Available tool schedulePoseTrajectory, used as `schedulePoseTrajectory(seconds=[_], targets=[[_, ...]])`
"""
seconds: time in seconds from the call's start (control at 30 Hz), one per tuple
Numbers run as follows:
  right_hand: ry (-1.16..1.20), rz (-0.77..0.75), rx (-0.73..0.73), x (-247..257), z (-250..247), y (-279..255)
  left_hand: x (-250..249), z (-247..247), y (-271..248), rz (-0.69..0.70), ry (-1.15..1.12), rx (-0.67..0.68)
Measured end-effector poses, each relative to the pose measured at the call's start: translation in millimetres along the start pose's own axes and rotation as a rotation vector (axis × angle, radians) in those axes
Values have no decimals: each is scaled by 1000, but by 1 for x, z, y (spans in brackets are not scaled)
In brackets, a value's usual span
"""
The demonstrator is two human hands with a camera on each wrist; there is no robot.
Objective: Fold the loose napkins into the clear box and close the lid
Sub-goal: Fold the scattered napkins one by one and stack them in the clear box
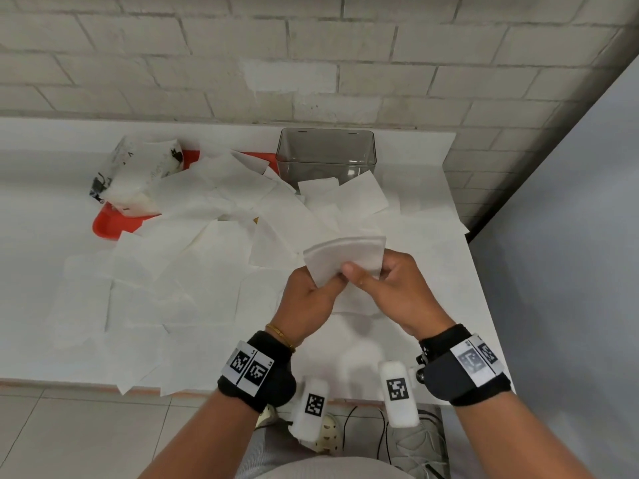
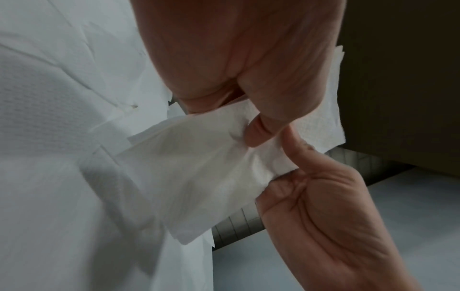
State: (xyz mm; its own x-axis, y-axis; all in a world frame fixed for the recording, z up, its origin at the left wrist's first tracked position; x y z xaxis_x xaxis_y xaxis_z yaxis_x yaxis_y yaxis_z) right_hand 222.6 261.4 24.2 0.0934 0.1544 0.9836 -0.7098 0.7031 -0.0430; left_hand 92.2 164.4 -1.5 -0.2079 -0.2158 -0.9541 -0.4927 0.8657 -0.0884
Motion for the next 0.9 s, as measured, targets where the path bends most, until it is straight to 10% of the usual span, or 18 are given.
schedulePoseTrajectory(seconds=[0.9], targets=[[-24,52,-26,-6,-14,11,47,21,20,-160,231,16]])
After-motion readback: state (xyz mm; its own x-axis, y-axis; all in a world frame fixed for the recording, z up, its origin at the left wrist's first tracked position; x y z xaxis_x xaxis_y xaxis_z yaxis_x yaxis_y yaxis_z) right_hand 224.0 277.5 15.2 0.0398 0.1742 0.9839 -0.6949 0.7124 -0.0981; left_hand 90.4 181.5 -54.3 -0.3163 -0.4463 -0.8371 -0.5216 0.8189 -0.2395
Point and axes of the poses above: each hand's wrist, its own y-axis towards the middle knuckle, its own z-axis out of the palm, x = y × z, the point moved 2 cm from there along y, towards the middle knuckle, and after that the axes turned 13 degrees about y, right-handed, at the moved point
